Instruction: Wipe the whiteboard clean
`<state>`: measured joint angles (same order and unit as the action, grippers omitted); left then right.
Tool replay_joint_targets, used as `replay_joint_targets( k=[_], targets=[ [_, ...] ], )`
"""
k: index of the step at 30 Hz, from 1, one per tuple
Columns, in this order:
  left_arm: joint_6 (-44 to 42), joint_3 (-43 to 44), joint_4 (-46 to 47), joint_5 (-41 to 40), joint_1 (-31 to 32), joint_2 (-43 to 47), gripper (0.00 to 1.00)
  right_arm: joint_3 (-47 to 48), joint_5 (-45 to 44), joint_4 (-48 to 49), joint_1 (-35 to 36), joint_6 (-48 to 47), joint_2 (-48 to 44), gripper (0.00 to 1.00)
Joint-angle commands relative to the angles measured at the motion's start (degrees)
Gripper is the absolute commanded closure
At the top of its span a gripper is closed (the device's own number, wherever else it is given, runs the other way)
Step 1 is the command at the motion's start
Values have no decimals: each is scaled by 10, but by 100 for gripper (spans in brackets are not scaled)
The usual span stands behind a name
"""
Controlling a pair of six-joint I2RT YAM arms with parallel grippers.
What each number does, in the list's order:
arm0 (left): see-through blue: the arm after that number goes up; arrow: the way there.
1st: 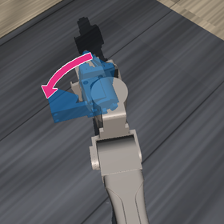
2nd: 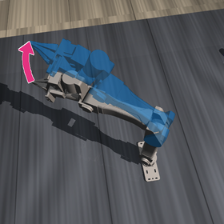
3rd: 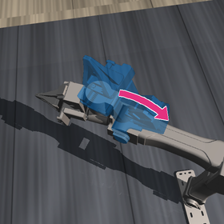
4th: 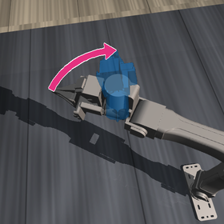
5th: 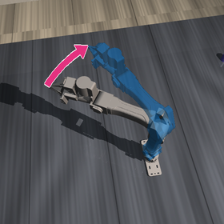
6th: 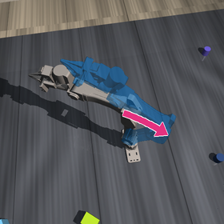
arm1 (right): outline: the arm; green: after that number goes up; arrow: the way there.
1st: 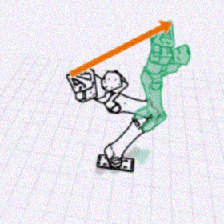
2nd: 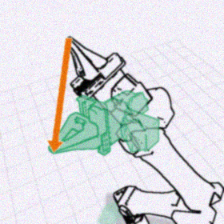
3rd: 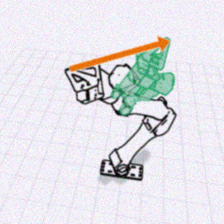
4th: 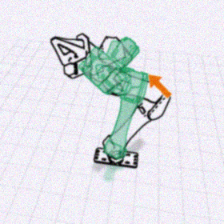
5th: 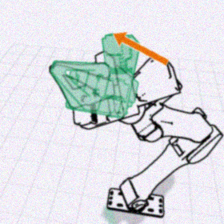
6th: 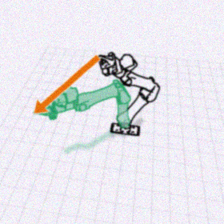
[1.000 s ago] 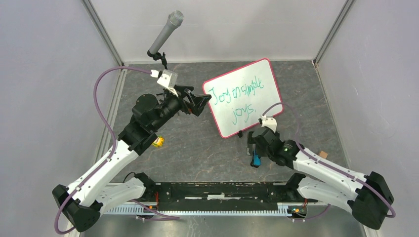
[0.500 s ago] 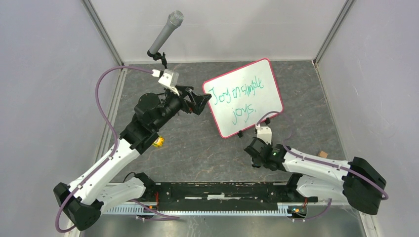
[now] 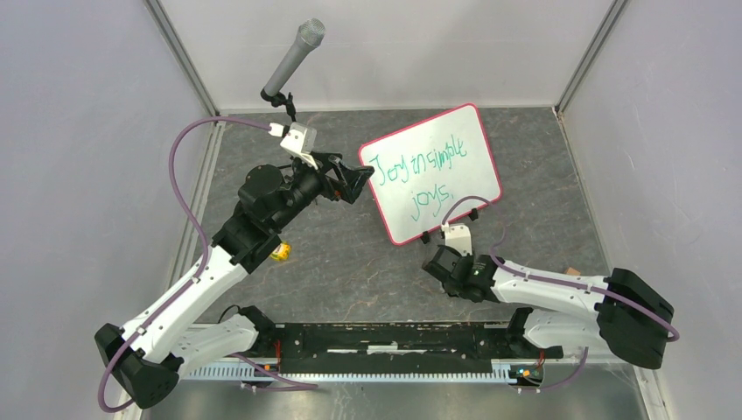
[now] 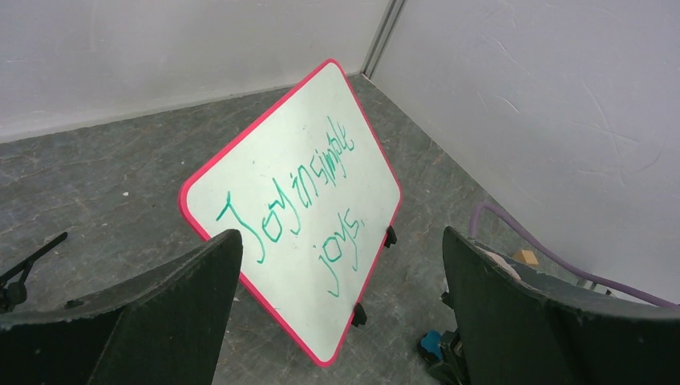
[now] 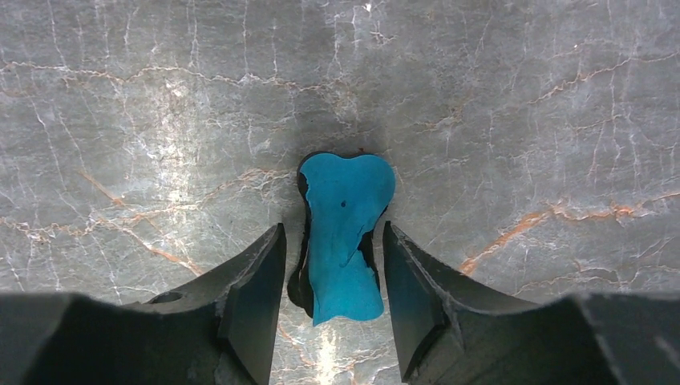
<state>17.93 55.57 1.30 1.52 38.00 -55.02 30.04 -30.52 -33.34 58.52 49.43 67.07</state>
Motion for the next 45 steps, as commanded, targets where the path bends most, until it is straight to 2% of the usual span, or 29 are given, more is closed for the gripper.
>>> replay_joint_targets(
  k=[1,5,17,28,36,41,45],
  targets=[
    [15,22,6,-6,1,4,0,18,-6,10,4,-22,-13,45],
    [15,23,6,-4,1,4,0,14,-11,7,4,-21,-18,45],
    [17,22,5,-7,1,3,0,1,-21,12,4,-21,-22,57],
    [11,19,5,-13,1,-3,0,3,-24,22,4,-34,-1,61],
    [10,19,1,-27,1,-11,0,-3,-33,40,4,-52,-10,73],
    [8,37,-32,-45,1,-29,0,15,-75,50,3,-91,-35,79],
    [11,55,-57,-49,-3,-57,0,72,-130,26,-4,-121,-30,81]
  ],
)
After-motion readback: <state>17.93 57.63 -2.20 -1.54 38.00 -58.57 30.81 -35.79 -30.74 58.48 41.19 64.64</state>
